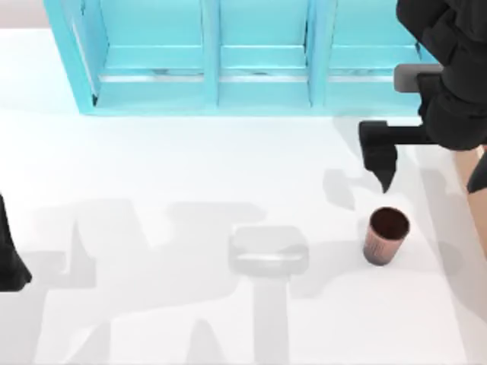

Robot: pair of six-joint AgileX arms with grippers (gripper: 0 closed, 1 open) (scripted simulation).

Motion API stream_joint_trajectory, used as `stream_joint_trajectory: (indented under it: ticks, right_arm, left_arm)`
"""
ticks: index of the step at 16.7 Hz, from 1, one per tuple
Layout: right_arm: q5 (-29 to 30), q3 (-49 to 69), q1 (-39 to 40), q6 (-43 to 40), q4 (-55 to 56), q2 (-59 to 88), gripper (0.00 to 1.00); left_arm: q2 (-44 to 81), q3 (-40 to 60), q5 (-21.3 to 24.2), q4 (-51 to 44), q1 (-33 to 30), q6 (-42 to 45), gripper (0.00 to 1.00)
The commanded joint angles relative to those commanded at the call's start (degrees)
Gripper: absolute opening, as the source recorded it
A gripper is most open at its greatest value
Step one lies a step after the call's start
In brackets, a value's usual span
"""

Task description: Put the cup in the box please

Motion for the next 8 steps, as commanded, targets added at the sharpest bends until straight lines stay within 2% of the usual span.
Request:
stream_joint_trajectory:
  ticks: [4,8]
  right_arm:
    - [0.0,-1.1,-0.2,-0.1,1.1,0.1,1.0]
    - [0.0,-7.7,-0.1,0.0,9.6,1.8,1.0]
  left_arm:
    - [0.0,0.0,0.0,0.0,0.0,0.0,1.0]
    - [0.0,0.0,0.0,0.0,0.0,0.0,1.0]
